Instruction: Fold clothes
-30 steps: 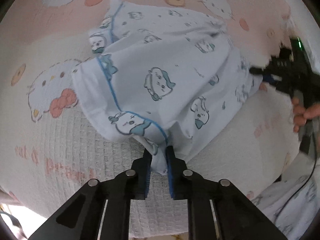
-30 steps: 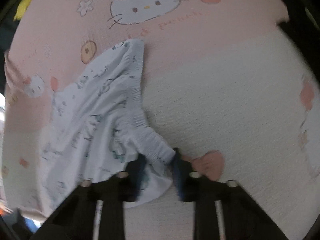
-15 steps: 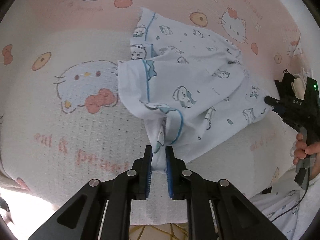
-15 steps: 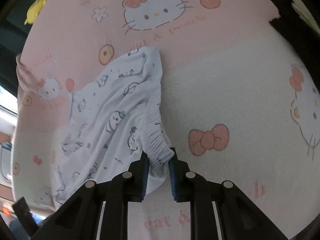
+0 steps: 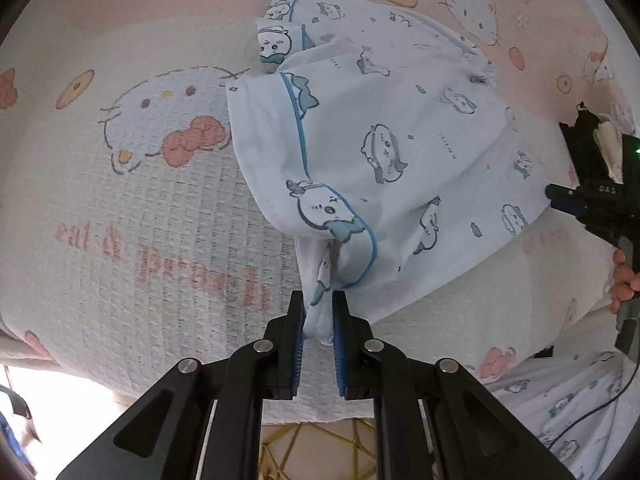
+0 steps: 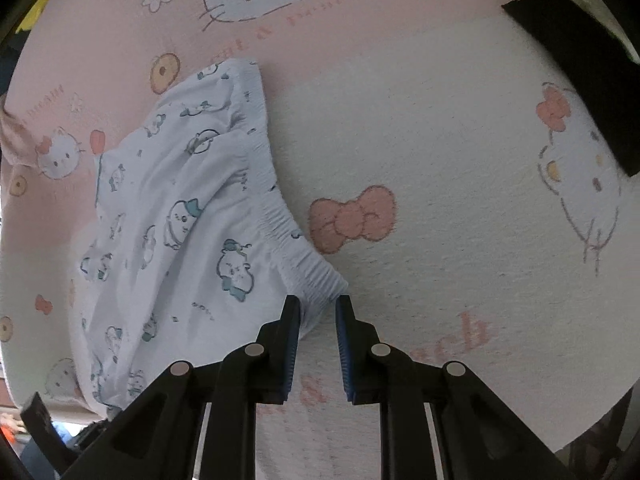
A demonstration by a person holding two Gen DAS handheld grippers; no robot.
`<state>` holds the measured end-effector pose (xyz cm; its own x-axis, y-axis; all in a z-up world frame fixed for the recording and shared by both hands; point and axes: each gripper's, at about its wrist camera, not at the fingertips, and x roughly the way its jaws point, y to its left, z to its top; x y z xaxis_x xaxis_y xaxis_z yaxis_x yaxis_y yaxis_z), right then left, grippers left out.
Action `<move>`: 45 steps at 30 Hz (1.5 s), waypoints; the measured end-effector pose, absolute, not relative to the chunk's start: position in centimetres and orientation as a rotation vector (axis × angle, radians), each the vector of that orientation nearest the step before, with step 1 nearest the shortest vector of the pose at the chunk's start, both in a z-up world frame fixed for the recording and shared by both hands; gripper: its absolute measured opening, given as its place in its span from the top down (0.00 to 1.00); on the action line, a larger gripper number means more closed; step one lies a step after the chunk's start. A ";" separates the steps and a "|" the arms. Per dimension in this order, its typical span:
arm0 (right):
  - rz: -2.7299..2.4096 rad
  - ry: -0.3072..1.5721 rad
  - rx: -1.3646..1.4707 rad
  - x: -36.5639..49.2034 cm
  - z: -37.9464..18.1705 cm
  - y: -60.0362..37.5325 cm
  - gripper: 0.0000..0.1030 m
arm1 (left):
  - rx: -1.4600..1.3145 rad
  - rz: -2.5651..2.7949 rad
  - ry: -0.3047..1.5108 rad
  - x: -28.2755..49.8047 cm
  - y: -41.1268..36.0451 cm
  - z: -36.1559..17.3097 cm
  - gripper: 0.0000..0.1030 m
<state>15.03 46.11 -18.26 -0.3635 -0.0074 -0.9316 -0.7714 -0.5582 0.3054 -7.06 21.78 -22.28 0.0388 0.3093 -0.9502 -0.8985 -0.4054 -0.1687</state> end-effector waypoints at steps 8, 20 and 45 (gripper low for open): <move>2.010 0.931 -1.336 16.1 -17.7 45.8 0.84 | -1.329 1.595 0.551 -7.4 20.3 -21.1 0.88; 2.077 1.045 -1.193 19.1 -16.4 45.9 0.41 | -1.668 1.511 -0.013 -11.1 17.5 -20.3 0.42; 1.964 1.303 -1.168 17.3 -19.3 45.9 0.40 | -1.591 1.584 0.193 -13.5 24.2 -22.0 0.42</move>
<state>17.28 45.89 -19.26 -0.5027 -0.0467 -0.8632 -0.7772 -0.4128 0.4749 -13.46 24.23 -21.96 0.1823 0.4464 -0.8760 -0.6440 -0.6190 -0.4495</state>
